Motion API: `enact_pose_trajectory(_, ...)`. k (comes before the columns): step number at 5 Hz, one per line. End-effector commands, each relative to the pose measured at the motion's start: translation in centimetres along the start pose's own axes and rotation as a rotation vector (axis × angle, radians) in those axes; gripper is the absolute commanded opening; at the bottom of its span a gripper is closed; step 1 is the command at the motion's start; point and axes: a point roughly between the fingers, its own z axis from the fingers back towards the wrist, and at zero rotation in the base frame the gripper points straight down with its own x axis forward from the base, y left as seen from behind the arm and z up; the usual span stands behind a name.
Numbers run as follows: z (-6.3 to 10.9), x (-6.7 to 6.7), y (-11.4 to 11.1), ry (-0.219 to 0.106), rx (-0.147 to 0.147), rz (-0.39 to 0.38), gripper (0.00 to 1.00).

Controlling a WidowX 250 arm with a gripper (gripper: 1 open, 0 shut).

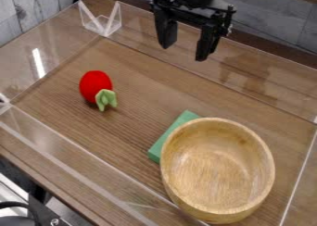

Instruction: Move the red fruit to the right

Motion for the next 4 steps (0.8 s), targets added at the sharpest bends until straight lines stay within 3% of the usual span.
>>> enact_pose_trajectory(1, -0.5, -0.4, 0.9, 0.026, -0.007, 0.079, 1.00)
enact_pose_trajectory(2, 0.1, -1.4, 3.3, 0.015, -0.008, 0.133, 1.00)
enact_pose_trajectory(3, 0.8, -3.0, 6.7, -0.022, -0.003, 0.171, 1.00)
enact_pose_trajectory(4, -0.4, -3.9, 9.1, -0.050, -0.003, 0.219, 1.00)
